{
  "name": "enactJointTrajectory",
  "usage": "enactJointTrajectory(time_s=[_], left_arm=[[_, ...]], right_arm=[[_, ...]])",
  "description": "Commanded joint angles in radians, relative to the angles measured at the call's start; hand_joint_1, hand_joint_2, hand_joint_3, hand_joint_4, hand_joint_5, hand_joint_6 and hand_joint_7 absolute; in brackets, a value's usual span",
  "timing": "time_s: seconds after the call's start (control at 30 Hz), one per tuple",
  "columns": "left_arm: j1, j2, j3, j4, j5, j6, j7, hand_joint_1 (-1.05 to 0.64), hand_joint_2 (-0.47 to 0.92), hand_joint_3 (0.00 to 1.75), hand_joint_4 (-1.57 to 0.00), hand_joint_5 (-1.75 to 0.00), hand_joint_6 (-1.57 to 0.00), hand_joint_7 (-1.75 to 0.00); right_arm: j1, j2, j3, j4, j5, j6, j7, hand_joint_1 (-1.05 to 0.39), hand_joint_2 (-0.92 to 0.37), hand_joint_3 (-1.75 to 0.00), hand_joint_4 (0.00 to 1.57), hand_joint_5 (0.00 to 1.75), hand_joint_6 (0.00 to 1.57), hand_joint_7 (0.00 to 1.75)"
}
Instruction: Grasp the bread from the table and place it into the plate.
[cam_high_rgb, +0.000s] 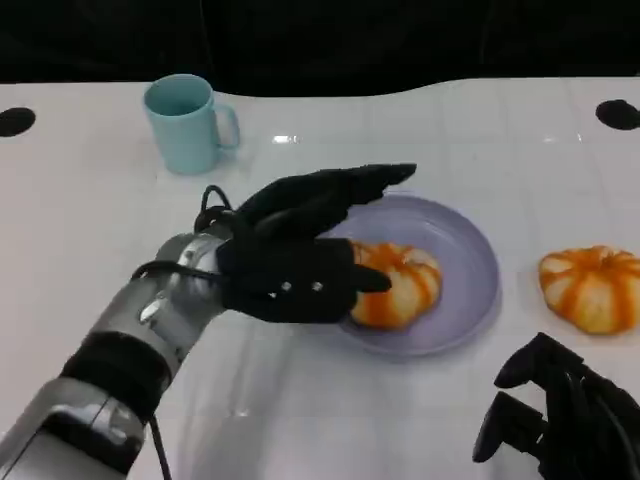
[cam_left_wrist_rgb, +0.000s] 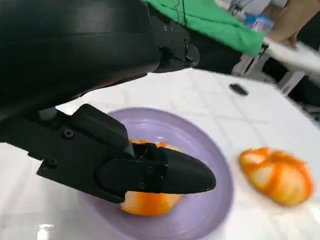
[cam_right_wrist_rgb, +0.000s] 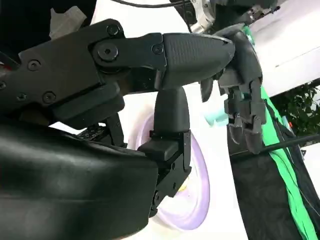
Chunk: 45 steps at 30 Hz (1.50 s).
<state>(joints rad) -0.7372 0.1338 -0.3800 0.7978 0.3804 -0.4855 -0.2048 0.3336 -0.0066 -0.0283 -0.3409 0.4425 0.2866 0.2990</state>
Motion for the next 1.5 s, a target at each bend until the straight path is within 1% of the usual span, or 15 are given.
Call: enactJointTrajectory(time_s=[0.03,0.17,0.27,0.33,0.37,0.5,0.67,0.7,0.77,0.8,0.9,0.97,1.13,1.4,1.5], left_arm=[[0.076,0.004,0.066,-0.071,-0.108,-0.031,-0.043,-0.84,0.92,0.32,-0.17,-0.1,-0.15,-0.06],[0.142,-0.021,0.119,-0.124,-0.203,-0.047,-0.058,-0.76,0.92,0.26,-0.28,-0.23,-0.28,-0.1],[0.181,-0.038,0.149,-0.15,-0.257,-0.057,-0.07,-0.74,0.92,0.23,-0.16,-0.64,-0.37,-0.08],[0.222,-0.058,0.18,-0.179,-0.331,-0.058,-0.1,-0.7,0.92,0.23,-0.16,-0.77,-0.42,-0.1],[0.244,-0.069,0.196,-0.197,-0.373,-0.052,-0.12,-0.72,0.92,0.25,-0.22,-0.85,-0.46,-0.12],[0.303,-0.091,0.234,-0.25,-0.454,-0.05,-0.154,-0.74,0.92,0.34,-0.32,-0.94,-0.54,-0.16],[0.35,-0.106,0.26,-0.295,-0.507,-0.031,-0.185,-0.74,0.92,0.36,-0.34,-0.95,-0.56,-0.17],[0.379,-0.113,0.272,-0.318,-0.544,-0.022,-0.2,-0.73,0.92,0.37,-0.43,-1.04,-0.63,-0.23],[0.414,-0.121,0.287,-0.353,-0.586,-0.006,-0.219,-0.72,0.92,0.37,-0.46,-1.09,-0.66,-0.27],[0.451,-0.135,0.3,-0.395,-0.644,0.034,-0.235,-0.71,0.92,0.36,-0.47,-1.17,-0.67,-0.36],[0.549,-0.169,0.324,-0.512,-0.782,0.145,-0.273,-0.64,0.92,0.3,-0.51,-1.46,-0.61,-0.9],[0.585,-0.174,0.329,-0.562,-0.811,0.192,-0.28,-0.62,0.92,0.31,-0.53,-1.55,-0.6,-1.05],[0.683,-0.181,0.35,-0.683,-0.901,0.307,-0.3,-0.64,0.92,0.35,-0.58,-1.73,-0.57,-1.34],[0.779,-0.181,0.39,-0.767,-0.972,0.41,-0.324,-0.6,0.92,0.43,-0.72,-1.75,-0.54,-1.65],[0.813,-0.188,0.403,-0.784,-0.993,0.437,-0.322,-0.59,0.92,0.41,-0.75,-1.75,-0.56,-1.7]], right_arm=[[0.007,-0.01,-0.002,-0.015,0.004,0.0,-0.004,-0.52,-0.92,-0.42,0.63,1.75,0.44,1.65],[0.009,-0.011,0.0,-0.019,0.002,0.0,-0.006,-0.52,-0.92,-0.42,0.64,1.75,0.44,1.65],[0.01,-0.01,-0.001,-0.025,0.006,0.012,-0.013,-0.53,-0.92,-0.4,0.64,1.75,0.44,1.64],[0.011,-0.011,0.0,-0.027,0.006,0.014,-0.014,-0.53,-0.92,-0.4,0.64,1.75,0.44,1.64],[0.011,-0.012,0.001,-0.028,0.006,0.014,-0.014,-0.52,-0.92,-0.4,0.64,1.75,0.44,1.64],[0.012,-0.014,0.001,-0.033,0.008,0.018,-0.011,-0.52,-0.92,-0.4,0.63,1.75,0.43,1.65],[0.013,-0.014,0.001,-0.035,0.006,0.021,-0.014,-0.52,-0.92,-0.4,0.63,1.75,0.43,1.65],[0.013,-0.013,0.001,-0.036,0.005,0.022,-0.016,-0.52,-0.92,-0.4,0.63,1.75,0.44,1.65],[0.014,-0.013,0.002,-0.037,0.002,0.021,-0.019,-0.53,-0.92,-0.39,0.63,1.75,0.44,1.65],[0.014,-0.011,0.004,-0.039,0.002,0.022,-0.021,-0.53,-0.92,-0.39,0.63,1.75,0.44,1.65],[0.015,-0.012,0.007,-0.041,0.001,0.022,-0.022,-0.52,-0.92,-0.39,0.62,1.75,0.43,1.65],[0.015,-0.013,0.008,-0.043,0.004,0.025,-0.023,-0.52,-0.92,-0.39,0.62,1.75,0.43,1.65],[0.019,-0.014,0.013,-0.044,-0.005,0.014,-0.021,-0.53,-0.92,-0.41,0.63,1.75,0.43,1.66],[0.021,-0.016,0.014,-0.049,-0.007,0.014,-0.022,-0.53,-0.92,-0.41,0.63,1.75,0.43,1.66],[0.017,-0.015,0.011,-0.047,0.002,0.02,-0.018,-0.53,-0.92,-0.41,0.64,1.75,0.44,1.65]])
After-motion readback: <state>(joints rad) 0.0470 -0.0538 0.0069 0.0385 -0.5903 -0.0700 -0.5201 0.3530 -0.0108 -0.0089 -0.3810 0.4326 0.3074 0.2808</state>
